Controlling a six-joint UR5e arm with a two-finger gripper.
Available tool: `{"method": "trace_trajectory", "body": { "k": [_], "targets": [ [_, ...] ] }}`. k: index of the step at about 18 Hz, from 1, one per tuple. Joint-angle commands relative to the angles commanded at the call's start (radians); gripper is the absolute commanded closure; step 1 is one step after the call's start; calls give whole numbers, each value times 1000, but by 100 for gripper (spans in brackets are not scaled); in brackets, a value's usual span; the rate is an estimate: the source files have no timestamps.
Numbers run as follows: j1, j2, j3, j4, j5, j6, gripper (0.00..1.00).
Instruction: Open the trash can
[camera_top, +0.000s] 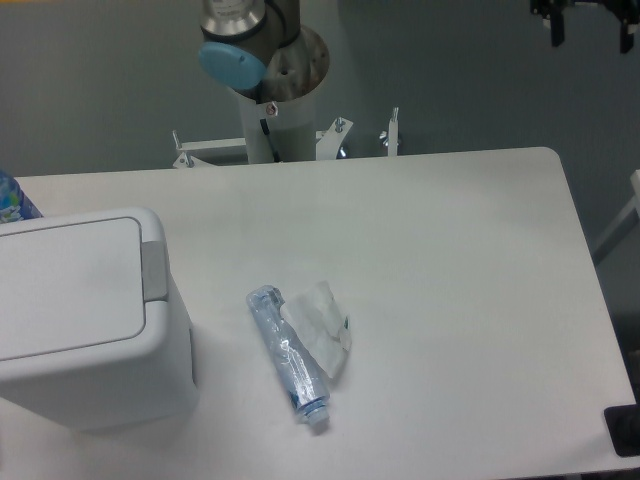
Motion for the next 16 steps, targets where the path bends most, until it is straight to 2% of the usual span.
{"method": "trace_trajectory", "body": {
  "k": [6, 8, 11, 16],
  "targets": [
    [-3, 0, 6, -3, -2, -3, 0],
    [-29, -5, 11, -6, -2, -27, 0],
    [-64, -11, 12, -5, -3, -118, 0],
    [-110, -52, 34, 3, -9, -300, 0]
  ]
}}
